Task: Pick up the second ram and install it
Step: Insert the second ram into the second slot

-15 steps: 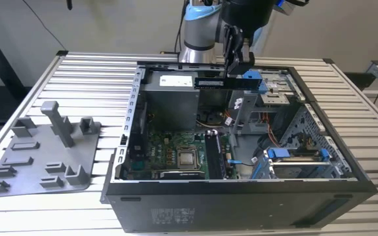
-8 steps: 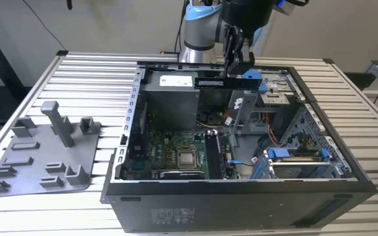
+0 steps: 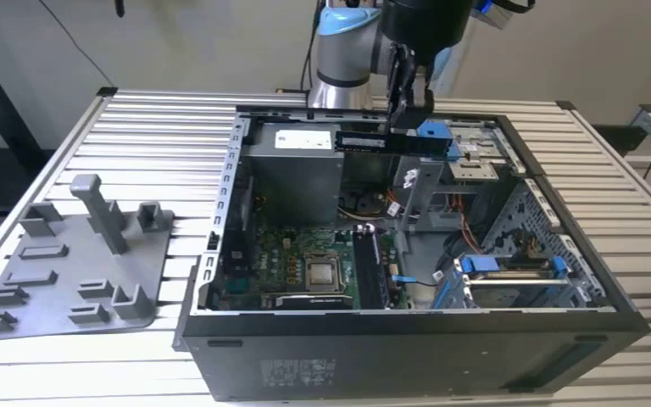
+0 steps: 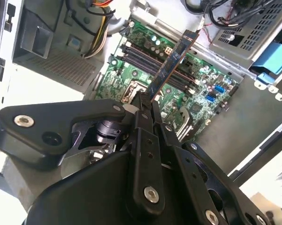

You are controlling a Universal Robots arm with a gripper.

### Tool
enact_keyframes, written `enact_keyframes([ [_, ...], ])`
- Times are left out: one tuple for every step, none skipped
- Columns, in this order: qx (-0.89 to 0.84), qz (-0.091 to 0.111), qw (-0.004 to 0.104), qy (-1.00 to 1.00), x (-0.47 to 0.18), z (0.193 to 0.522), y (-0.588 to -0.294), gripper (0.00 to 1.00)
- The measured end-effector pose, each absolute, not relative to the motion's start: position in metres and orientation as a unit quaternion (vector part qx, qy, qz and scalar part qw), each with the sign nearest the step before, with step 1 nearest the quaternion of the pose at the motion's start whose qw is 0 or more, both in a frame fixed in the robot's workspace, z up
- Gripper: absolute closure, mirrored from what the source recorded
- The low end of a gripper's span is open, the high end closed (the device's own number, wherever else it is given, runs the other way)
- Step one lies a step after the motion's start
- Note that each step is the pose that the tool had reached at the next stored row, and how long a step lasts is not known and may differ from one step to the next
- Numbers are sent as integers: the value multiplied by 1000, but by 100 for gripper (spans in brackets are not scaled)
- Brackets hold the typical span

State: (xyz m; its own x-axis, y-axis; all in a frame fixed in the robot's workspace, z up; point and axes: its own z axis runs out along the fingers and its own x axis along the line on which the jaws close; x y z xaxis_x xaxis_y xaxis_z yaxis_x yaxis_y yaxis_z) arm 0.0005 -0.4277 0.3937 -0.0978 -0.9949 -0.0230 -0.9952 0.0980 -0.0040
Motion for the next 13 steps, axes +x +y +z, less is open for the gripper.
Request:
enact_keyframes([
  [-668,6,10,744,1,394,-428,86],
  [-664,6,10,748,1,394,-428,86],
  [-660,6,10,751,1,394,-428,86],
  [-656,6,10,755,0,394,-428,86],
  [-652,6,10,758,1,394,-428,86],
  [-648,6,10,762,1,394,-428,86],
  [-644,6,10,765,1,394,-428,86],
  [-640,6,10,768,1,394,-428,86],
  [-636,6,10,772,0,394,-428,86],
  [-632,6,10,775,1,394,-428,86],
  [-628,6,10,778,1,394,-428,86],
  [-624,6,10,782,1,394,-428,86],
  [-619,6,10,785,0,394,-428,86],
])
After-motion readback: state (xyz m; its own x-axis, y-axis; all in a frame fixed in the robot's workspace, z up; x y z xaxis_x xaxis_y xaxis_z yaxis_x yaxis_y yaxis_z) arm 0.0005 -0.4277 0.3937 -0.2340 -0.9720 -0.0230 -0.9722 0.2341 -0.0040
